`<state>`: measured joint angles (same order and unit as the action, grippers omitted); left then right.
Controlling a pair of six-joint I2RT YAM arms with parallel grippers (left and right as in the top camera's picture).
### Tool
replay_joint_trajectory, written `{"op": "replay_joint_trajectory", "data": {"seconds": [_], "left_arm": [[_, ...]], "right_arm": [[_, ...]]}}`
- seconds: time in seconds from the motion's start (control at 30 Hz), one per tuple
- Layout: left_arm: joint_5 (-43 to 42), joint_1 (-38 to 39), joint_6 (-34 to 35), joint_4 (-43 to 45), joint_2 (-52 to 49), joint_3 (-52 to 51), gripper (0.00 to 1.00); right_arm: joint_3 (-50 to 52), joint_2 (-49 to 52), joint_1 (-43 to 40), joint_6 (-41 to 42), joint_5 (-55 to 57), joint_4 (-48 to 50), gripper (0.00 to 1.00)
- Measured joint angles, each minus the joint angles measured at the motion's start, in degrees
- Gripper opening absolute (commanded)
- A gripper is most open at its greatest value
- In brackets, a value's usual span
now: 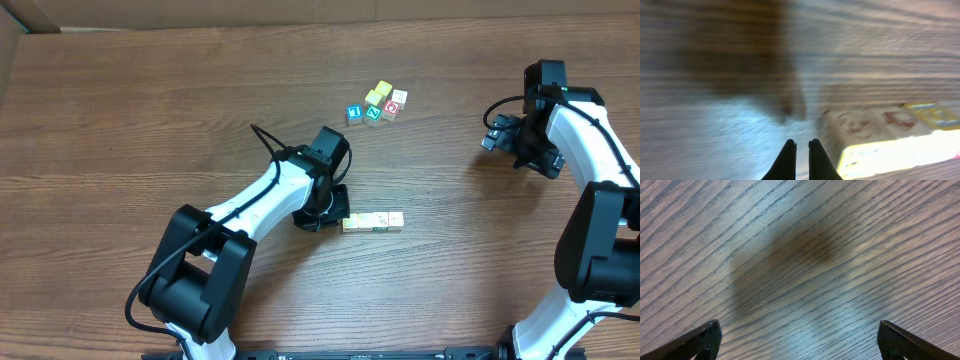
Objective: Flip 4 blocks
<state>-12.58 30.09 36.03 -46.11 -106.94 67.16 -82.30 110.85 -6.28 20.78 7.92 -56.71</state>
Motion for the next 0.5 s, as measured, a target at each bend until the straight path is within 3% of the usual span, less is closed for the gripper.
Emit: {"op": "replay_joint_trajectory", "data": {"seconds": [0.27, 0.5], "left_arm": [[2.2, -4.7, -3.6, -9.2, 0.0, 8.8, 0.04], [3.4, -7.3, -7.8, -14.9, 0.0, 10.1, 0.04]], "right_arm": [[0.0, 0.0, 0.0, 0.0, 0.0, 0.0, 1.00], [0.0, 0.0, 0.0, 0.0, 0.0, 0.0, 1.00]]}}
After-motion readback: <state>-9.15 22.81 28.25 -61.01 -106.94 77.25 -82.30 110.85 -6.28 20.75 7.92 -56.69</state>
